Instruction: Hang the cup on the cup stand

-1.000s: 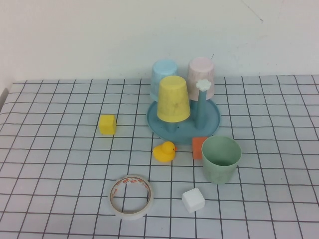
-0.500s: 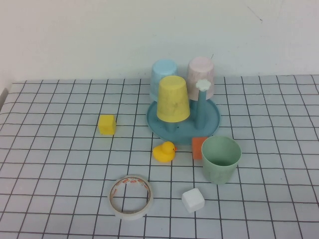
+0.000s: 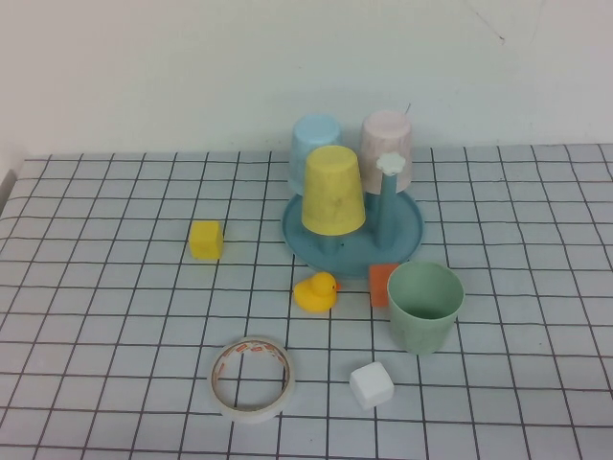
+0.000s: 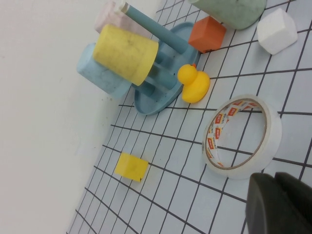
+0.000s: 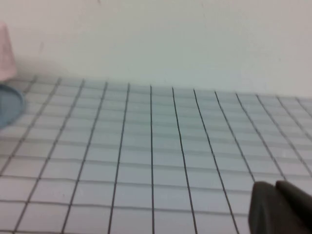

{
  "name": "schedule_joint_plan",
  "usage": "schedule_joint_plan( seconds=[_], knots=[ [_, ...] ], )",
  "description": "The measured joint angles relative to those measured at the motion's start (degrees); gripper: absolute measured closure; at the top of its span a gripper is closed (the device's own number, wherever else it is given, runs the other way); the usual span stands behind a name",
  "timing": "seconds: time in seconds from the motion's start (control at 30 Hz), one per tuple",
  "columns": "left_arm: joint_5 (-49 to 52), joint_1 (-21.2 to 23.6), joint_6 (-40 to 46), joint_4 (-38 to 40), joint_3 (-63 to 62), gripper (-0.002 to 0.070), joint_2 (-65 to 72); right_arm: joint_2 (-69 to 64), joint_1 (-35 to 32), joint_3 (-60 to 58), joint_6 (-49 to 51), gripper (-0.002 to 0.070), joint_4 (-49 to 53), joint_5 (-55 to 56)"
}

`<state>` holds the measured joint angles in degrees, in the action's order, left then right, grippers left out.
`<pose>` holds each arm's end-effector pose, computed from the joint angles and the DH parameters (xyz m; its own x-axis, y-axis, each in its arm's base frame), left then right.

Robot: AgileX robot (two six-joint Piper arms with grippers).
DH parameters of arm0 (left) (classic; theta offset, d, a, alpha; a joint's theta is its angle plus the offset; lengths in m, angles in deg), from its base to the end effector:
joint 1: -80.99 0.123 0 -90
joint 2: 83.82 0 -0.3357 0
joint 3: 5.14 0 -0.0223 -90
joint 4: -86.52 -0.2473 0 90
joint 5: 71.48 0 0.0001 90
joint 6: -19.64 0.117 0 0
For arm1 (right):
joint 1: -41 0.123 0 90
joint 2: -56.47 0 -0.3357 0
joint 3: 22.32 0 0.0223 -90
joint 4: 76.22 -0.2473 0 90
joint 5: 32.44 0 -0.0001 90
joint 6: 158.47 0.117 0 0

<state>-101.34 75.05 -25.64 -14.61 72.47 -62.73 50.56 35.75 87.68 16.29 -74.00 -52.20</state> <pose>0.0272 -0.0602 0.2020 0.3334 0.7052 -0.6257 0.5181 0.4174 0.7465 0.0167 -0.0031 0.2278 -0.1107 -0.1179 -0.9868 0.0911 0.9876 -0.1282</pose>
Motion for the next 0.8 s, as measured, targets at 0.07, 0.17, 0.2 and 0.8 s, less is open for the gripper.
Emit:
schedule_joint_plan(
  seconds=[0.07, 0.17, 0.2, 0.8],
  knots=[
    [0.0, 0.0, 0.0, -0.1, 0.0, 0.0676, 0.0, 0.0, -1.1, -1.4, 0.2, 0.0678, 0.0, -0.2],
    [0.0, 0.0, 0.0, -0.2, 0.0, 0.0676, 0.0, 0.0, -1.4, -4.1, 0.7, 0.0678, 0.0, 0.1],
    [0.0, 0.0, 0.0, -0.2, 0.0, 0.0676, 0.0, 0.0, -1.4, -5.1, 0.9, 0.0678, 0.0, 0.2],
    [0.0, 0.0, 0.0, -0.2, 0.0, 0.0676, 0.0, 0.0, -1.5, -9.7, 11.4, 0.0678, 6.6, 0.8]
  ],
)
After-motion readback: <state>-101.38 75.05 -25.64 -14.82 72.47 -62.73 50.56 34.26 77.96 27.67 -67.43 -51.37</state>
